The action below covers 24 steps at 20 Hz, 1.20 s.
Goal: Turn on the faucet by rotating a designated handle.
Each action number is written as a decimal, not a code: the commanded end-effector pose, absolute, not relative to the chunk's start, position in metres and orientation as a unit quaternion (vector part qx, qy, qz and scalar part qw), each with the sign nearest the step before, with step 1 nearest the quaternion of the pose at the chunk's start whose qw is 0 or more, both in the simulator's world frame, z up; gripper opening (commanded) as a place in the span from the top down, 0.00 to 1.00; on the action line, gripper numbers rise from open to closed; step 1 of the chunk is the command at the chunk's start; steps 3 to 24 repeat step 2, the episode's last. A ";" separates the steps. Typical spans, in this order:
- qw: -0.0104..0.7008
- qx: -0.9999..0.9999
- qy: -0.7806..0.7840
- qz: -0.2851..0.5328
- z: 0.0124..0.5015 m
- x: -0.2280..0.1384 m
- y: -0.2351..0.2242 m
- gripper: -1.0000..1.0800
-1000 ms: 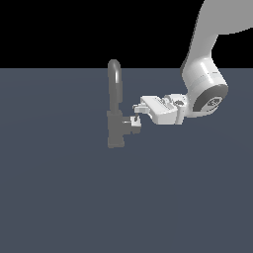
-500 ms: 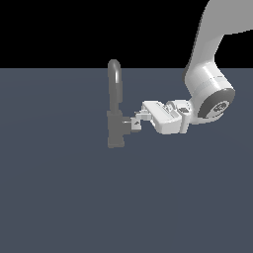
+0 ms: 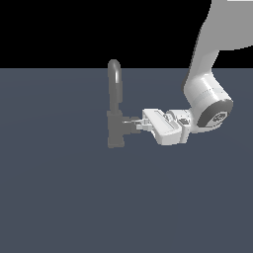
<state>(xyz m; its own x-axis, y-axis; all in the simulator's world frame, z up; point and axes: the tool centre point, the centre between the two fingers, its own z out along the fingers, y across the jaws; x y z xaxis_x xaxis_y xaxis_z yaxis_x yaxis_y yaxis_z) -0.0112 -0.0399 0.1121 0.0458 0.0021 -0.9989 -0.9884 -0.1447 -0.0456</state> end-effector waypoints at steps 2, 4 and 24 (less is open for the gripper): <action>0.464 -0.533 0.464 0.534 0.074 -0.028 -0.042 1.00; 0.464 -0.533 0.464 0.534 0.074 -0.028 -0.042 1.00; 0.464 -0.533 0.464 0.534 0.074 -0.028 -0.042 1.00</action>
